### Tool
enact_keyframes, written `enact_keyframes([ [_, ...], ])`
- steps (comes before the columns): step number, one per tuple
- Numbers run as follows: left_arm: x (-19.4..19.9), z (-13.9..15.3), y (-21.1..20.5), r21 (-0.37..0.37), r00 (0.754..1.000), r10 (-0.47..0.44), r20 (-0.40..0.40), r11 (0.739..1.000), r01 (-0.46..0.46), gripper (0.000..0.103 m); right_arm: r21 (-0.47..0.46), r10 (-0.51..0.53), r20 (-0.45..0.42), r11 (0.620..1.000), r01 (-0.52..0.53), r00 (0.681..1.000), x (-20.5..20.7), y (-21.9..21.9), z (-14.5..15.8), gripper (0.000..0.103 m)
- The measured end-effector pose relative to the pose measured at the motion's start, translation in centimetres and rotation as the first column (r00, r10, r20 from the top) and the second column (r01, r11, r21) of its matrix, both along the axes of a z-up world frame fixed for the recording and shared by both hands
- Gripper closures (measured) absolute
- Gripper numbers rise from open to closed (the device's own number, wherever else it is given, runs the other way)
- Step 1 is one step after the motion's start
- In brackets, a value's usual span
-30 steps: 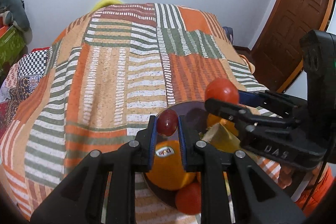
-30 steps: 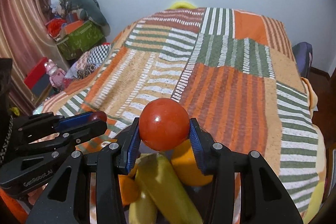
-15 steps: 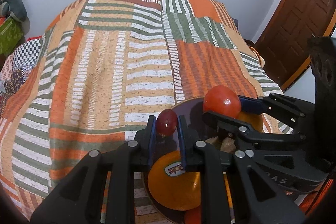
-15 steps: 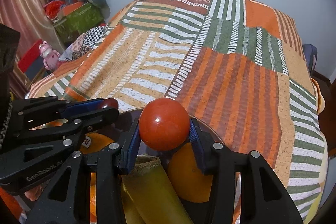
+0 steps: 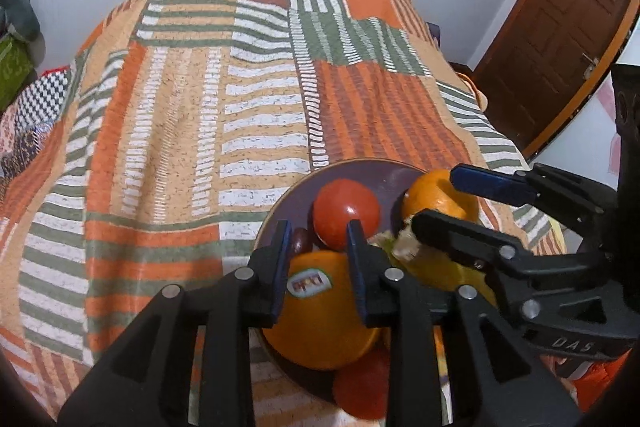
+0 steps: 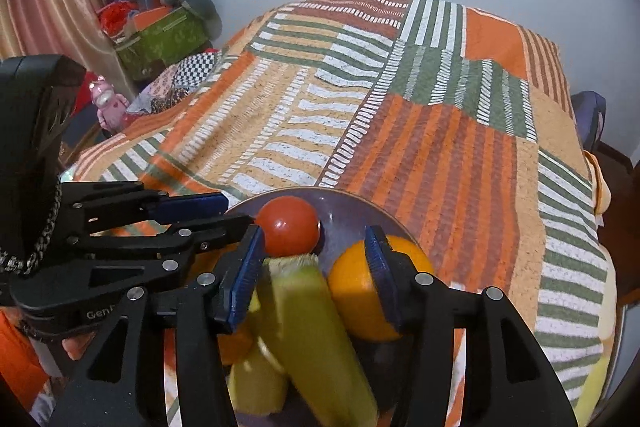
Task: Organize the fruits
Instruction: 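Lower the tomato and grape onto the plate and open both tools, then grasp the tangerine with the left tool while the right tool grasps another red grape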
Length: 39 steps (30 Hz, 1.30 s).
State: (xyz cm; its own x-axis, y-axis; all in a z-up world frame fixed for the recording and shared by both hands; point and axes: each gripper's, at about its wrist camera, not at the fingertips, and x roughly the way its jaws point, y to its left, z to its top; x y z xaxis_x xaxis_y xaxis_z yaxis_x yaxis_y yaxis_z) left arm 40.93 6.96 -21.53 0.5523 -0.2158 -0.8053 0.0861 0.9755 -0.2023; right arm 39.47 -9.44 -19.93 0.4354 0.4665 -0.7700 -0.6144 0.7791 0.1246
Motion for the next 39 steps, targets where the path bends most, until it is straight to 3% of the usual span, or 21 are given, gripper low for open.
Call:
enact_keyframes([
  [5, -3.0, 3.0, -0.3, 0.010, 0.999, 0.002, 0.054, 1.000, -0.003, 0.075, 0.033, -0.026, 0.030, 0.999, 0.025, 0.999, -2.2, -1.7, 2.2, 0.054],
  [10, -7.3, 6.2, -1.0, 0.025, 0.992, 0.002, 0.126, 1.000, -0.005, 0.066, 0.062, -0.049, 0.080, 0.997, 0.045, 0.996, -5.3, -3.9, 5.0, 0.054],
  [13, -9.8, 7.4, -1.8, 0.043, 0.988, -0.007, 0.154, 0.999, 0.001, 0.065, 0.072, -0.067, 0.116, 0.996, 0.059, 0.991, -7.4, -5.2, 6.3, 0.048],
  [18, -13.1, 7.8, -3.5, 0.053, 0.987, -0.025, 0.156, 0.998, 0.017, 0.058, 0.067, -0.104, 0.160, 0.993, 0.094, 0.982, -10.8, -7.7, 7.4, 0.047],
  [26, -17.3, 5.3, -6.3, 0.057, 0.995, -0.030, 0.099, 0.998, 0.025, 0.047, 0.050, -0.158, 0.104, 0.987, 0.154, 0.982, -13.6, -11.4, 5.1, 0.046],
  [39, -19.7, -2.0, -9.3, 0.070, 0.997, -0.044, -0.063, 0.996, 0.048, 0.047, -0.008, -0.205, -0.019, 0.979, 0.205, 0.979, -15.3, -14.0, -1.2, 0.046],
])
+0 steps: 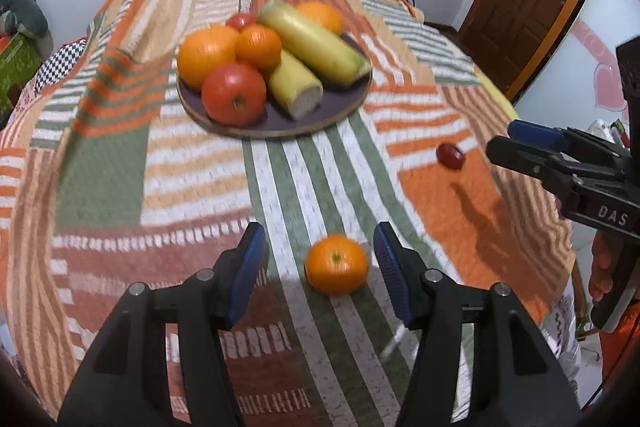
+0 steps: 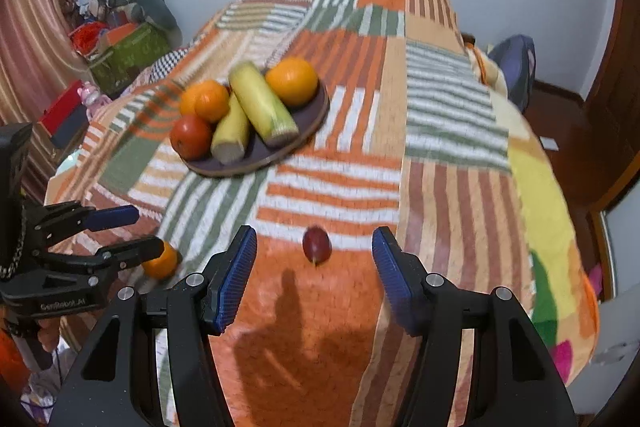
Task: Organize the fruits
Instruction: 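Grasp the tangerine with the left tool while the right tool grasps another red grape, then carry tangerine and grape onto the plate and open both tools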
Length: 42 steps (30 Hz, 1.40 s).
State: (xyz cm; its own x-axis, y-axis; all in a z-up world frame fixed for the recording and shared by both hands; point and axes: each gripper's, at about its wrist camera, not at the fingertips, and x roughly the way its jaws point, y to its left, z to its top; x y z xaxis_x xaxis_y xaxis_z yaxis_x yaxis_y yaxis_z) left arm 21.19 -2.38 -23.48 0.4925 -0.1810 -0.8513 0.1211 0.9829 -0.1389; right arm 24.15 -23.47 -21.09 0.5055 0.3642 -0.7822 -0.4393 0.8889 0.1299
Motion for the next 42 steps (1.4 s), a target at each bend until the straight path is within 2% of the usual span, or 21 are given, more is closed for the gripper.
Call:
enact_keyframes([
  [3, -0.1, -1.1, -0.1, -0.004, 1.000, -0.001, -0.017, 1.000, 0.001, 0.047, -0.002, -0.001, -0.029, 1.000, 0.001, 1.000, 0.1, 0.2, -1.4, 0.047],
  [7, -0.2, -1.9, 0.1, -0.036, 0.999, 0.005, -0.033, 0.999, -0.006, 0.048, -0.009, 0.002, -0.057, 1.000, -0.003, 0.998, 0.5, 0.5, -2.8, 0.059],
  [13, -0.5, -1.8, -0.6, -0.039, 0.999, -0.039, -0.014, 0.999, 0.038, 0.068, -0.002, -0.007, -0.078, 1.000, 0.007, 0.997, 1.5, 0.5, -4.1, 0.072],
  [18, -0.6, -1.6, -0.7, -0.031, 0.999, -0.045, -0.011, 0.999, 0.044, 0.068, 0.008, 0.016, -0.076, 1.000, -0.015, 0.997, 1.5, 0.7, -4.3, 0.086],
  [25, 0.3, 0.1, 0.7, -0.038, 1.000, -0.009, 0.027, 0.999, 0.010, 0.069, 0.029, 0.030, -0.063, 0.999, -0.028, 0.998, 1.4, 0.9, -3.7, 0.086],
  [35, 2.7, 4.3, 2.6, -0.036, 0.991, 0.033, 0.131, 0.999, -0.028, 0.069, 0.097, 0.059, 0.013, 0.993, -0.060, 0.998, 1.9, 2.3, -0.3, 0.086],
  [42, 5.2, 5.7, 3.6, -0.035, 0.983, 0.048, 0.176, 0.998, -0.043, 0.069, 0.118, 0.093, 0.053, 0.988, -0.099, 0.994, 3.6, 4.6, 1.2, 0.086],
])
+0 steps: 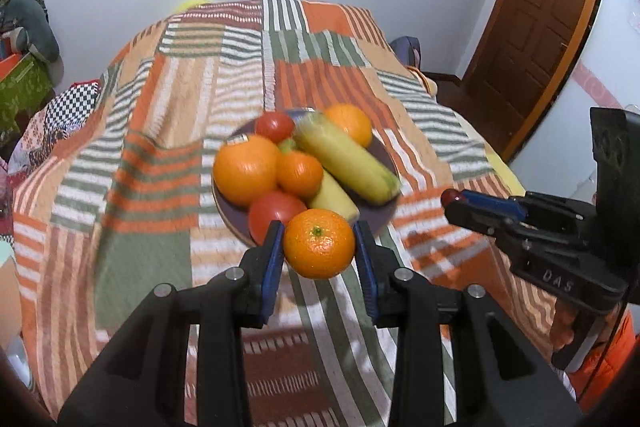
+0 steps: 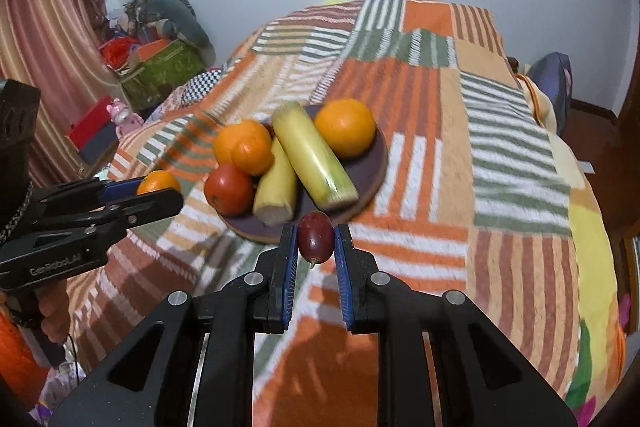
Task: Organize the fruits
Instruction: 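Carry tangerine and grape onto the plate and open both tools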
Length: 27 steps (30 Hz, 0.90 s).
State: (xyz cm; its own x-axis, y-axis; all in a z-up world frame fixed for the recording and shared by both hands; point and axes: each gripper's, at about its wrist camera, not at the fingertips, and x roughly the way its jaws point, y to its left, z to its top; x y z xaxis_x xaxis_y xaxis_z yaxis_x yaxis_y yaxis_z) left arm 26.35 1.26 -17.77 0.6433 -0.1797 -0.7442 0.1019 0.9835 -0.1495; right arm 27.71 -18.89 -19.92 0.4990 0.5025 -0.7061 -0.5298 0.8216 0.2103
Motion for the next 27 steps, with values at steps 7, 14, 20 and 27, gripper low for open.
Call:
enact_keyframes([
  [7, 3.2, 0.0, 1.2, 0.000, 1.000, 0.020, 0.008, 1.000, -0.020, 0.069, 0.002, 0.030, 0.007, 1.000, -0.030, 1.000, 1.8, 2.4, -0.3, 0.086],
  [14, 6.1, 0.1, 2.3, -0.005, 0.999, 0.039, 0.026, 0.999, -0.039, 0.068, -0.006, 0.057, -0.006, 0.998, -0.057, 0.998, 3.5, 4.5, -1.3, 0.086],
  [20, 8.2, -0.3, 2.7, -0.005, 0.999, 0.045, 0.024, 0.999, -0.045, 0.069, -0.009, 0.072, -0.011, 0.997, -0.072, 0.997, 4.2, 5.7, -1.8, 0.086],
  [27, 9.8, -1.5, 2.8, -0.018, 0.999, 0.049, -0.001, 0.999, -0.049, 0.069, -0.019, 0.091, -0.004, 0.996, -0.091, 0.996, 4.5, 6.9, -2.0, 0.086],
])
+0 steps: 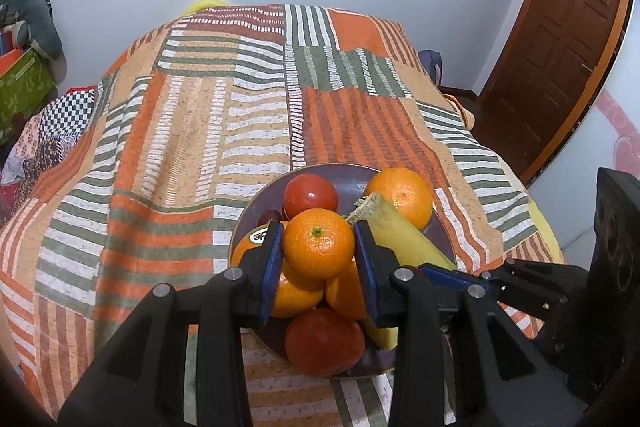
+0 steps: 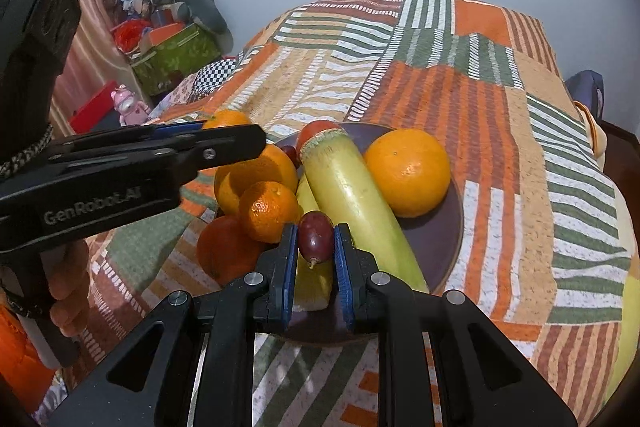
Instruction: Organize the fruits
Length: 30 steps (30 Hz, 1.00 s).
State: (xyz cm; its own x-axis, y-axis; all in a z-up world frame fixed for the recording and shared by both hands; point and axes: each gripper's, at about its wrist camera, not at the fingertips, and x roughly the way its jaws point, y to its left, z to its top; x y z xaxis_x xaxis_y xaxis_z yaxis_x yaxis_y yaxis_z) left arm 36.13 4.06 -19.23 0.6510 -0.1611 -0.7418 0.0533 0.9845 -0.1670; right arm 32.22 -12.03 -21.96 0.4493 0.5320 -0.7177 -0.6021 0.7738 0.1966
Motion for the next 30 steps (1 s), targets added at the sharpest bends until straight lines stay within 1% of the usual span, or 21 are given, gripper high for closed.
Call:
enact_keyframes([
  [3, 0.3, -0.4, -0.1, -0.004, 1.000, -0.005, -0.010, 1.000, 0.005, 0.069, -0.004, 0.009, 0.002, 1.000, -0.009, 1.000, 0.1, 0.3, -0.2, 0.086],
  [6, 0.5, -0.9, -0.2, -0.019, 0.999, -0.012, -0.037, 1.000, 0.011, 0.067, -0.008, 0.007, 0.003, 1.000, -0.007, 1.000, 0.0, 0.5, -0.4, 0.086],
  [7, 0.6, -1.1, -0.2, -0.028, 0.999, -0.015, -0.043, 0.999, 0.014, 0.065, -0.006, 0.006, 0.000, 1.000, -0.006, 1.000, 0.0, 0.4, -0.4, 0.086],
  [8, 0.5, -1.1, -0.2, -0.034, 0.999, -0.014, -0.047, 0.999, 0.012, 0.057, -0.004, 0.006, -0.005, 1.000, -0.006, 1.000, 0.1, 0.4, -0.4, 0.086],
  [9, 0.4, -1.1, -0.1, -0.038, 0.999, -0.010, -0.044, 0.999, 0.009, 0.053, -0.002, 0.008, -0.013, 1.000, -0.008, 1.000, 0.2, 0.3, -0.4, 0.085],
  [11, 0.1, -0.8, -0.1, -0.037, 0.999, -0.012, -0.031, 0.999, 0.011, 0.053, -0.006, 0.010, -0.021, 1.000, -0.010, 1.000, 0.2, 0.3, -0.4, 0.083],
  [16, -1.2, 0.5, 0.2, -0.030, 1.000, -0.004, -0.002, 1.000, 0.003, 0.053, -0.025, -0.008, 0.007, 1.000, 0.008, 1.000, -0.4, 0.1, 0.1, 0.077],
  [21, -4.0, 3.5, 0.6, -0.019, 0.997, 0.020, 0.068, 1.000, -0.019, 0.053, -0.009, -0.032, 0.042, 0.999, 0.033, 0.999, -1.4, -0.9, 2.1, 0.077],
  [24, -6.5, 6.2, 0.5, -0.010, 0.990, 0.033, 0.134, 0.999, -0.032, 0.053, 0.016, -0.052, 0.083, 0.999, 0.051, 0.995, -2.6, -1.8, 4.3, 0.077],
  [28, -10.4, 10.3, 0.1, -0.004, 0.971, 0.044, 0.234, 0.999, -0.044, 0.053, 0.066, -0.086, 0.169, 0.995, 0.075, 0.982, -5.2, -3.4, 8.7, 0.077],
  [30, -12.7, 12.4, -0.2, -0.001, 0.955, 0.045, 0.292, 0.999, -0.047, 0.053, 0.091, -0.102, 0.210, 0.992, 0.084, 0.972, -6.6, -4.1, 10.6, 0.077],
])
